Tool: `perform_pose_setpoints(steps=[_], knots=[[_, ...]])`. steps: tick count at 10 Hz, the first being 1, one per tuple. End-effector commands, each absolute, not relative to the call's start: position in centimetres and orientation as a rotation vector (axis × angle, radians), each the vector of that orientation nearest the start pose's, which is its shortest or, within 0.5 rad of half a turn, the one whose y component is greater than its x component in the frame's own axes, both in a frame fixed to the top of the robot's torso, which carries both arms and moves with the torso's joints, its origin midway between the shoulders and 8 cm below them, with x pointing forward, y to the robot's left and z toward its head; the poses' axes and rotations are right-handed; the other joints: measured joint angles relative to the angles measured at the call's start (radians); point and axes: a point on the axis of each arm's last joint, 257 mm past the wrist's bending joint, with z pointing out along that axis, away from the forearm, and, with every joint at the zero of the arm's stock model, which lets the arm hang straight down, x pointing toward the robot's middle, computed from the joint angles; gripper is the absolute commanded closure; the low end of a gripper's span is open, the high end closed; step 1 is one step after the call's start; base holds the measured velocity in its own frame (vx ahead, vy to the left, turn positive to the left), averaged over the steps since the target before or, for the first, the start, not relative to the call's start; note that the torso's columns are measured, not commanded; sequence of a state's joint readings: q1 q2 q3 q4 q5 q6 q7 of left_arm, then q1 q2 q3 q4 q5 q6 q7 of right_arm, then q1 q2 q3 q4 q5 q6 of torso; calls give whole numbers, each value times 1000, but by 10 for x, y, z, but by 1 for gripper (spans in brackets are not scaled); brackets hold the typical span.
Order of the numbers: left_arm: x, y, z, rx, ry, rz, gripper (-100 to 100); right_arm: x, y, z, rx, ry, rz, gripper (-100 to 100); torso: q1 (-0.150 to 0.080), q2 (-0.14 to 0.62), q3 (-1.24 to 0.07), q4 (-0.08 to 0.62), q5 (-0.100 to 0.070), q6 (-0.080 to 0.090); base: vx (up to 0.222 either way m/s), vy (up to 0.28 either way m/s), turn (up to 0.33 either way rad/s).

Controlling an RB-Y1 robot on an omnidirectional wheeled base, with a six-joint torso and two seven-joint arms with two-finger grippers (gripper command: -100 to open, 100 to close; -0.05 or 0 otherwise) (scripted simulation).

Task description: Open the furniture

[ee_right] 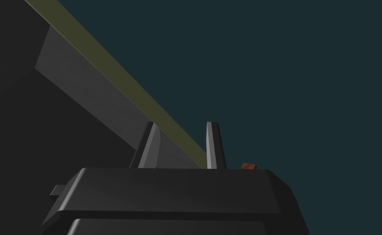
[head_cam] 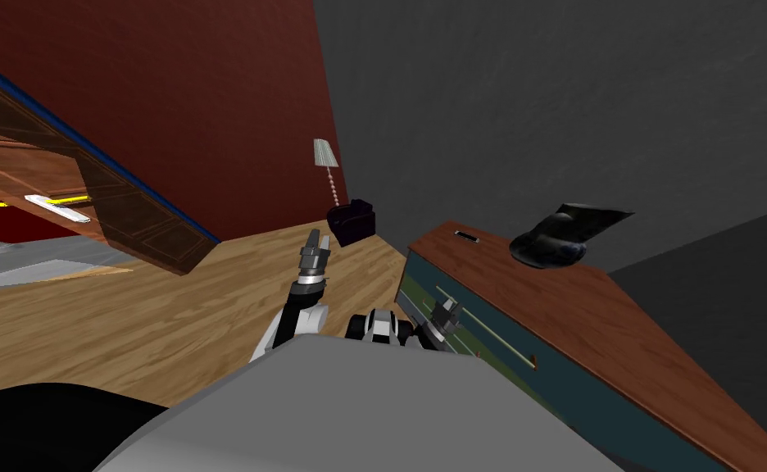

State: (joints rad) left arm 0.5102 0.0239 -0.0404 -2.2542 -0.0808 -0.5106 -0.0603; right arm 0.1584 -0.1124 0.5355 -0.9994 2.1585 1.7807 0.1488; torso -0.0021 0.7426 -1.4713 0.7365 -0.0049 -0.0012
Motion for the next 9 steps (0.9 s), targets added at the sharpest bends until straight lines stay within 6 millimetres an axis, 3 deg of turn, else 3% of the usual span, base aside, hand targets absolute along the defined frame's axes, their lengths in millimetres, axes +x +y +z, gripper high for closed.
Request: perform_pose_setpoints(steps=[1,4,9], knots=[[350,255,10,-588,712,-1230,0,297,-301,-247,-87,1119,-1563,100,3,3,1,1,2,1,-178,80,5],[350,255,10,-588,712,-1230,0,311,-288,-239,-100,1123,-1549,100,4,-2,-5,6,9,2,-126,56,2],[350,255,10,-588,712,-1230,0,287,-299,-243,-108,1130,-1536,100,6,-1,-4,5,8,1,-28,92,-26]])
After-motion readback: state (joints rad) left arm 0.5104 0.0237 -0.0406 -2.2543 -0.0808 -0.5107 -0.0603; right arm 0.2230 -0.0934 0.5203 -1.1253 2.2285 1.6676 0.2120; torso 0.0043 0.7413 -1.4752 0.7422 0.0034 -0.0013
